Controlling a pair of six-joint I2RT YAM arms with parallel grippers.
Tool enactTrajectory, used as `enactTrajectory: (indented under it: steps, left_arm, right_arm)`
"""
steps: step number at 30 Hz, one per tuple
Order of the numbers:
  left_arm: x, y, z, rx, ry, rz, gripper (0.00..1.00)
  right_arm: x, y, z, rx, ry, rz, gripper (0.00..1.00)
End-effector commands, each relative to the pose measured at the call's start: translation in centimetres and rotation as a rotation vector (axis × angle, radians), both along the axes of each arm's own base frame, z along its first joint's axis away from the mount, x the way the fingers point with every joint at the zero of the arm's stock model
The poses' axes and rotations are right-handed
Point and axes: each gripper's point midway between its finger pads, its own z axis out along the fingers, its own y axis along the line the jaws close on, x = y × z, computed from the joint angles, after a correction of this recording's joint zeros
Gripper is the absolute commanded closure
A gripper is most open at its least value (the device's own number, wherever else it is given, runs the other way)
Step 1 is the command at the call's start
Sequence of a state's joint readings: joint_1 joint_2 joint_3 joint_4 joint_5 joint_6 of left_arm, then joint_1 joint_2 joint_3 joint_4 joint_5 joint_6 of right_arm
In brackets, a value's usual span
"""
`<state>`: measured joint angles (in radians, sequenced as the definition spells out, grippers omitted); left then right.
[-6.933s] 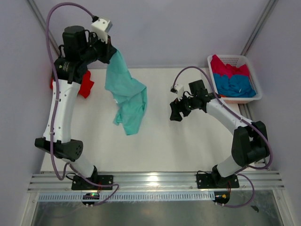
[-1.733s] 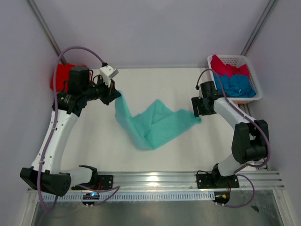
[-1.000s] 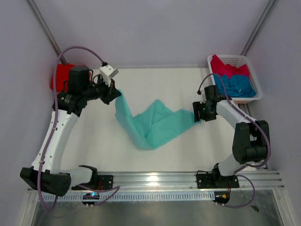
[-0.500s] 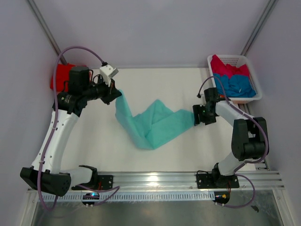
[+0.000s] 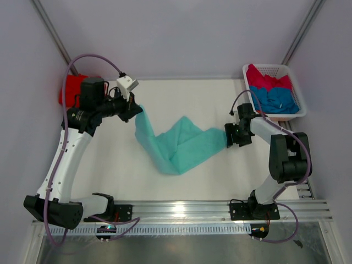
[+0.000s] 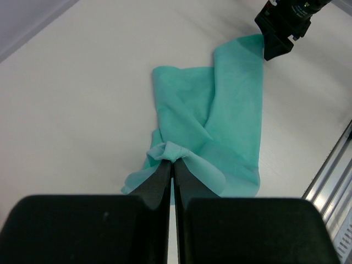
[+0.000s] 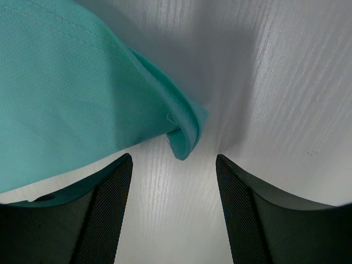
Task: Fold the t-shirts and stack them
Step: Flatten the tshirt out
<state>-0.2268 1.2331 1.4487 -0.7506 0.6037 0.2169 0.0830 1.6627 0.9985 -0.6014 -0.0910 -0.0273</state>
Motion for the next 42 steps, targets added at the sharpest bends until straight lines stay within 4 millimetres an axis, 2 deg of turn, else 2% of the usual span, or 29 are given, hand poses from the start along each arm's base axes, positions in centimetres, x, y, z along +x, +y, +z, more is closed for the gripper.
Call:
enactTrajectory:
  steps: [1,13,23,29,33,38,42]
  left_arm:
    - [0.4,-0.4,1.0,-0.027,-0.040,-0.016,1.00]
    - [0.5,-0.4,0.9,-0.027,-0.037,-0.016,1.00]
    - [0.5,-0.4,0.3,-0.024,-0.019,-0.016,1.00]
    - [0.5,-0.3,0.4,-0.020,-0.027,-0.013,1.00]
    - [0.5,-0.4,0.4,-0.026,-0.023,-0.017,1.00]
    - [0.4,-0.4,0.1,-0.026,-0.018,-0.018,1.00]
    - [0.3,-0.4,0.0,-0.024,-0.016,-0.017,1.00]
  right_arm:
    - [2.2,-0.2,0.7,-0.011,-0.070,-0.014,0.34]
    - [3.5,0.2,2.0,0.013,-0.126,-0.007,0.35]
    - [4.2,-0.4,1.8,-0.020,-0.135,-0.022,0.50]
    - [3.7,-0.4,1.3,-0.020,-0.112,-0.025,0.51]
    - [3.5,-0.4,1.2,-0.010,-0.104,-0.030,0.59]
    - [3.4,-0.3,0.8,-0.001,-0.093,-0.023,0.75]
    - [3.3,-0.2,0.6,0.007,-0.083,-0.022,0.79]
